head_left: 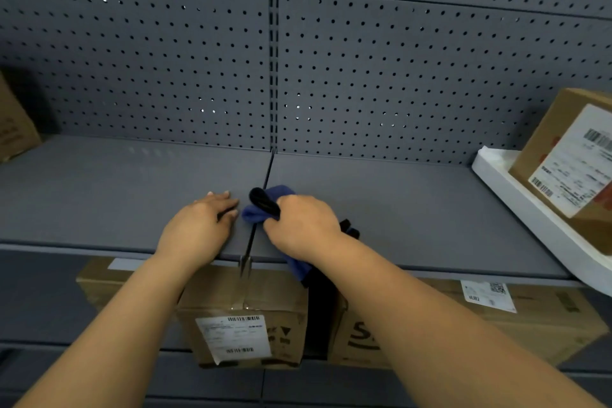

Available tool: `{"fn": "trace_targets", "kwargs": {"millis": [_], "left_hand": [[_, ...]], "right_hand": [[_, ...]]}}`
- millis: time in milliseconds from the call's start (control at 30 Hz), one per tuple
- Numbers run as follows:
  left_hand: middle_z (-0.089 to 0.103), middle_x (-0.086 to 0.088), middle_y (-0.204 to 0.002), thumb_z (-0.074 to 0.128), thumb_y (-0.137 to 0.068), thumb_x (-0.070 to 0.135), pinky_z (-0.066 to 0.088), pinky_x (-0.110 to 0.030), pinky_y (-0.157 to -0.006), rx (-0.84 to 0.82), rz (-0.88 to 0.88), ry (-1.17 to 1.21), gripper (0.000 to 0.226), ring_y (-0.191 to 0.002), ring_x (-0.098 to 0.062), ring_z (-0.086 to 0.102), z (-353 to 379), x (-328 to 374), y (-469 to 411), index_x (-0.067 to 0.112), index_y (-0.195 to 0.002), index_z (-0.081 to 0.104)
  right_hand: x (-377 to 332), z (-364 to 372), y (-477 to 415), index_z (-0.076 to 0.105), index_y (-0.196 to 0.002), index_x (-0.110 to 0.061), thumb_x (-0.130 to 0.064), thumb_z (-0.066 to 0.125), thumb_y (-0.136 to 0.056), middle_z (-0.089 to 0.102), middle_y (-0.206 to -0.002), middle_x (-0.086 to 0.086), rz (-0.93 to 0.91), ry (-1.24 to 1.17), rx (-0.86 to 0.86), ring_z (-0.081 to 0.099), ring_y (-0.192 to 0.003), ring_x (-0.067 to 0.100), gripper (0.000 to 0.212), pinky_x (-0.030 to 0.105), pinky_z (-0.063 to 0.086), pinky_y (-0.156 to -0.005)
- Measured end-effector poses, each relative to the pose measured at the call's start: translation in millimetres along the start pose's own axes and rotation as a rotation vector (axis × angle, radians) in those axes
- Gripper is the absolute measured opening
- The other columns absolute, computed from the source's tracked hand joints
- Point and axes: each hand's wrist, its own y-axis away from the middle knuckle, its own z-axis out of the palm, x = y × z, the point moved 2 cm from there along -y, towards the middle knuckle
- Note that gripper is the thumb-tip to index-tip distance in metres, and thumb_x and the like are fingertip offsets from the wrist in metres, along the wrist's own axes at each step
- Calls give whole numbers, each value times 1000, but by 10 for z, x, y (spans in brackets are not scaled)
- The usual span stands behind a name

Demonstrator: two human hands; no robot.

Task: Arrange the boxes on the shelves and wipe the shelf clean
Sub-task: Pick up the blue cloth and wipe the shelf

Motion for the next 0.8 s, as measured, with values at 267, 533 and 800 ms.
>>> {"fn": "trace_targets", "kwargs": {"millis": [267,533,800], "left_hand": [[44,-1,-147,46,-96,18,26,-33,-112,15,-15,16,36,-141,-16,30,3,0,13,15,-130,57],[42,4,-148,44,-98,24,27,-36,-113,7,-25,-22,36,-142,-15,28,23,-13,15,19,-132,55],[41,7,-148,44,-98,28,28,-40,-112,5,-65,-50,38,-142,-15,29,30,26,30,23,-134,52]], "right_hand": [[57,-35,245,54,-128,-18,-33,46,-92,56,-115,10,-186,82,-101,55,-106,31,40,39,48,-82],[469,-205,520,47,-135,-36,-36,46,-93,44,-96,-4,-266,91,-166,51,-107,24,43,32,34,-75],[1209,-441,624,41,-68,-30,-35,49,-88,43,-74,-5,-47,32,-54,47,-75,21,22,32,33,-59]]}}
